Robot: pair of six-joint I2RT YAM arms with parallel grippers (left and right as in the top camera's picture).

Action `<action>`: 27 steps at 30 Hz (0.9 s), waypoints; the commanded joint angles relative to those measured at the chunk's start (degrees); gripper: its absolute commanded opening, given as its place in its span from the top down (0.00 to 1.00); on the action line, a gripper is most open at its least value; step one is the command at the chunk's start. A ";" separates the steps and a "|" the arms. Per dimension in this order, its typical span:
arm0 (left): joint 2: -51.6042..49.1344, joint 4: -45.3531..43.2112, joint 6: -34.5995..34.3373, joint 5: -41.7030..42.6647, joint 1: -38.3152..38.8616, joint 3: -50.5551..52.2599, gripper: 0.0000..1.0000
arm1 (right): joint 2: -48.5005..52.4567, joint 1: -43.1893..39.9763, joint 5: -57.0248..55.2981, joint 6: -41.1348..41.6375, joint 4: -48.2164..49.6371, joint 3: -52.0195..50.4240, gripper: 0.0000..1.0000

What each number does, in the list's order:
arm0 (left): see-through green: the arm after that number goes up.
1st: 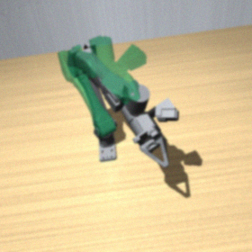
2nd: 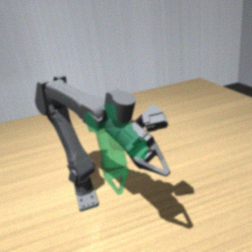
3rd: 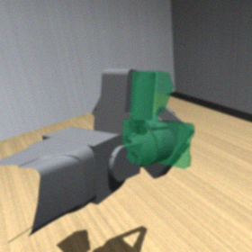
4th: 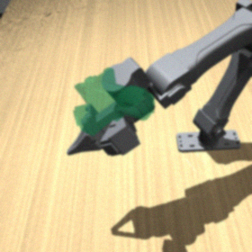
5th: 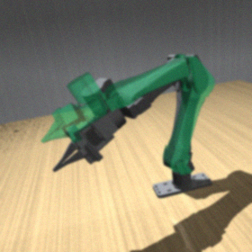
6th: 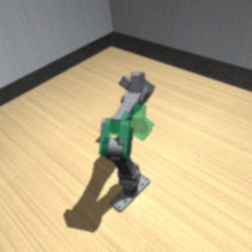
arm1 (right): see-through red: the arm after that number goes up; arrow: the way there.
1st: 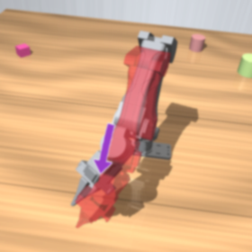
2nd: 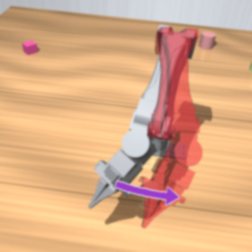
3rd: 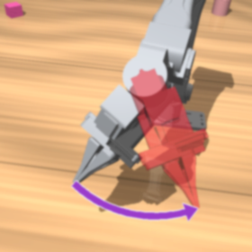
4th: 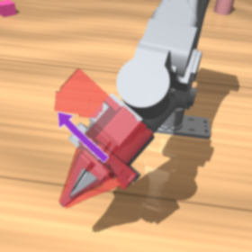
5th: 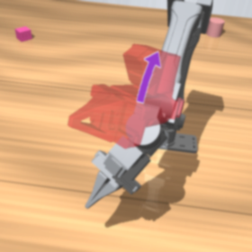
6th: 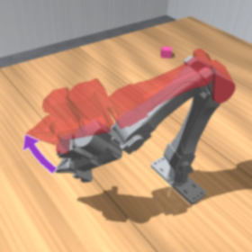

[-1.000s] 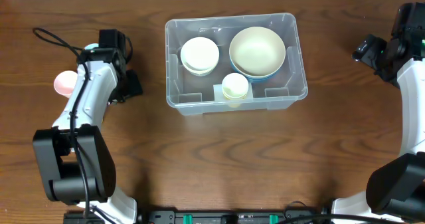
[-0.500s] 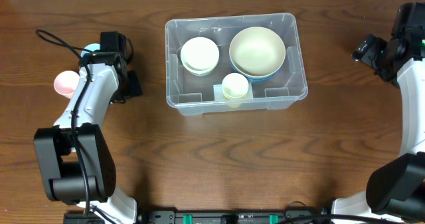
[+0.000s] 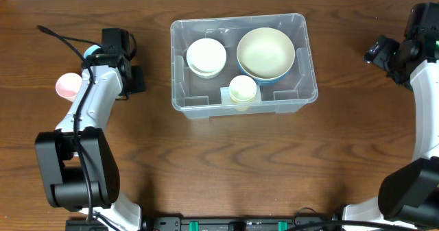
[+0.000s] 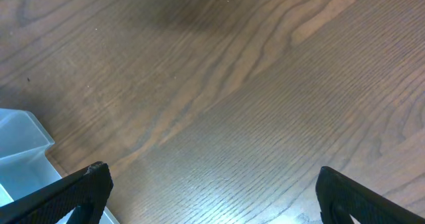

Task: Pack container
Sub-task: 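Grasp the green cup with the left gripper and lift it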

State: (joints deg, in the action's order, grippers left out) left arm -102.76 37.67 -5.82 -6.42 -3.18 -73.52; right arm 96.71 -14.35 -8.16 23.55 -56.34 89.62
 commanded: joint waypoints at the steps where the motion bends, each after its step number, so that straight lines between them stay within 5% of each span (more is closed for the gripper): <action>1: -0.04 -0.66 2.43 -0.13 -0.02 0.24 0.61 | -0.02 -0.26 -0.22 0.85 -0.04 0.15 0.01; 17: -4.92 -1.31 4.39 -0.74 -0.02 0.37 0.65 | -0.02 -0.26 -0.22 0.85 -0.07 0.15 0.01; 22: -5.46 -1.36 4.74 -2.78 -0.02 0.37 0.80 | -0.02 -0.26 -0.22 0.83 -0.04 0.15 0.01; 24: -5.46 -1.11 4.72 -3.76 -0.02 0.33 0.94 | -0.02 -0.26 -0.22 0.85 -0.04 0.15 0.01; 27: -5.33 -0.63 4.04 -3.72 -0.02 0.26 0.94 | -0.02 -0.26 -0.22 0.85 -0.07 0.15 0.01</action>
State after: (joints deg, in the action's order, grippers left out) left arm -108.22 36.18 -1.45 -8.99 -3.18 -73.52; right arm 96.71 -14.35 -8.16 23.55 -56.34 89.62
